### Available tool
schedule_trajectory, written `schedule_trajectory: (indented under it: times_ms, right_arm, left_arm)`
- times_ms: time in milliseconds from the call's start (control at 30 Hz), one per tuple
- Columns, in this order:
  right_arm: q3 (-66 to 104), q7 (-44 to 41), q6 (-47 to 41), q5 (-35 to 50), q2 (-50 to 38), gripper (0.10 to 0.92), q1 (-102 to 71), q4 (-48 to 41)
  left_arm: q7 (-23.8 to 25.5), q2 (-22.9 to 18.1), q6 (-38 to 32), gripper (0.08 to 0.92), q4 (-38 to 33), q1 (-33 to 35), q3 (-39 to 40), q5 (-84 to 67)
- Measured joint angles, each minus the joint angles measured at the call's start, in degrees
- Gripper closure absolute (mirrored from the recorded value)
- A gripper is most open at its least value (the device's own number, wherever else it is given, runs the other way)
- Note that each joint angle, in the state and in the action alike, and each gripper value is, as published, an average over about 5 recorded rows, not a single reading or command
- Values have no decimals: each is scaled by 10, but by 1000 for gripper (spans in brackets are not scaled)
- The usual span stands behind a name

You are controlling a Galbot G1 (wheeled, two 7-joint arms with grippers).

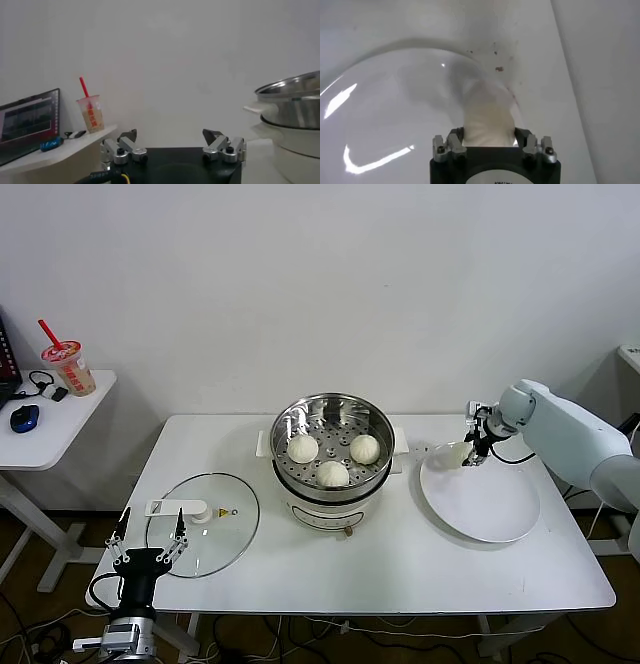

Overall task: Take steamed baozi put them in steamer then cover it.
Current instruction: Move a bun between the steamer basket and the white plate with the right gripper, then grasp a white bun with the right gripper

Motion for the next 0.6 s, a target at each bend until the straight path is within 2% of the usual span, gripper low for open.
schedule_trajectory:
  times_ms: [300,600]
  right_arm:
    - [30,-1,8,-20,10,209,-14,-15]
    - [27,-5,5,-10,-7,203,-13,12]
  left_arm:
    - [0,-4,-1,177,1,1,-1,0]
    - [0,-7,-1,177,-2,2,-6,0]
